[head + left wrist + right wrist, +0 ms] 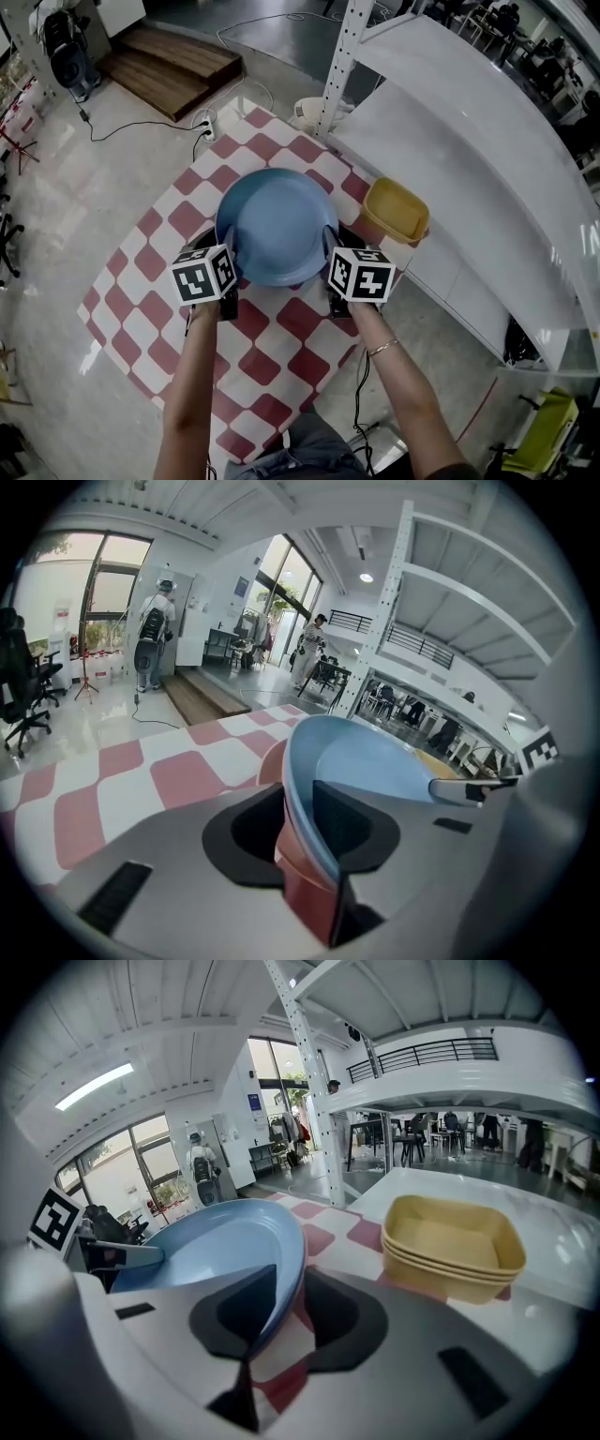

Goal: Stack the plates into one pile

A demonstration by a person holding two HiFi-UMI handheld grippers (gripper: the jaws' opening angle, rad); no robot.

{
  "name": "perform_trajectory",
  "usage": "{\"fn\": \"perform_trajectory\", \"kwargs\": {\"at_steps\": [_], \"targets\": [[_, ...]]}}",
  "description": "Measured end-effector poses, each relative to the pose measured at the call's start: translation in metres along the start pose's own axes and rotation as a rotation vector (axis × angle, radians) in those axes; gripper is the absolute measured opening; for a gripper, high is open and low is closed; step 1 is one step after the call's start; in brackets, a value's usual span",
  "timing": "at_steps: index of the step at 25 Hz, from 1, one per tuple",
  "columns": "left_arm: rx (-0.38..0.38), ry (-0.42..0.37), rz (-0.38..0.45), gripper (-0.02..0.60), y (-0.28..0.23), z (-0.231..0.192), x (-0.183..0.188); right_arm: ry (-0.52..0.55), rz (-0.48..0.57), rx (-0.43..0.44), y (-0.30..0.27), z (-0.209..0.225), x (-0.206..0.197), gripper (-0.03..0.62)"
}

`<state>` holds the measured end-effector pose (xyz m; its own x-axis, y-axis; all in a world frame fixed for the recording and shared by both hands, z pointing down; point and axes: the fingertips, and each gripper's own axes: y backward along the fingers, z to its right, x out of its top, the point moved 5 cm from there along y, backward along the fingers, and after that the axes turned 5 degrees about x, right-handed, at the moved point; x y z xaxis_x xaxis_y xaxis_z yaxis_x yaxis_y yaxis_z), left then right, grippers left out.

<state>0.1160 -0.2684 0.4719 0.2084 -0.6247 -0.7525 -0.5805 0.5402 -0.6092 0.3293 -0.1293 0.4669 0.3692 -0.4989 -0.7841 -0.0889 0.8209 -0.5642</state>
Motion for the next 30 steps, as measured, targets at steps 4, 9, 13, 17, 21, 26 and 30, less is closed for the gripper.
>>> {"fn": "perform_trajectory", "kwargs": {"at_steps": [4,9,13,17,21,26,30], "targets": [[0.008,-0.024,-0.006,0.109,-0.010,-0.001,0.002,0.004,-0.009,-0.009,-0.009,0.003,-0.001,0.103],[0.018,-0.050,-0.022,0.117,-0.022,-0.004,-0.002,0.006,-0.009,-0.003,-0.019,0.006,0.000,0.103],[0.031,-0.093,-0.019,0.124,-0.028,-0.003,-0.002,0.029,-0.009,-0.009,-0.023,0.008,0.004,0.103],[0.046,-0.130,-0.016,0.127,-0.033,-0.002,0.000,0.040,-0.007,-0.012,-0.028,0.010,0.004,0.103],[0.070,-0.157,-0.012,0.130,-0.034,-0.005,0.003,0.071,-0.011,-0.010,-0.033,0.008,0.005,0.103],[0.072,-0.185,-0.017,0.138,-0.034,-0.007,0.004,0.077,-0.016,-0.012,-0.038,0.005,0.002,0.103],[0.070,-0.200,-0.019,0.150,-0.035,-0.006,0.004,0.080,-0.017,-0.021,-0.040,0.006,0.002,0.103]]}}
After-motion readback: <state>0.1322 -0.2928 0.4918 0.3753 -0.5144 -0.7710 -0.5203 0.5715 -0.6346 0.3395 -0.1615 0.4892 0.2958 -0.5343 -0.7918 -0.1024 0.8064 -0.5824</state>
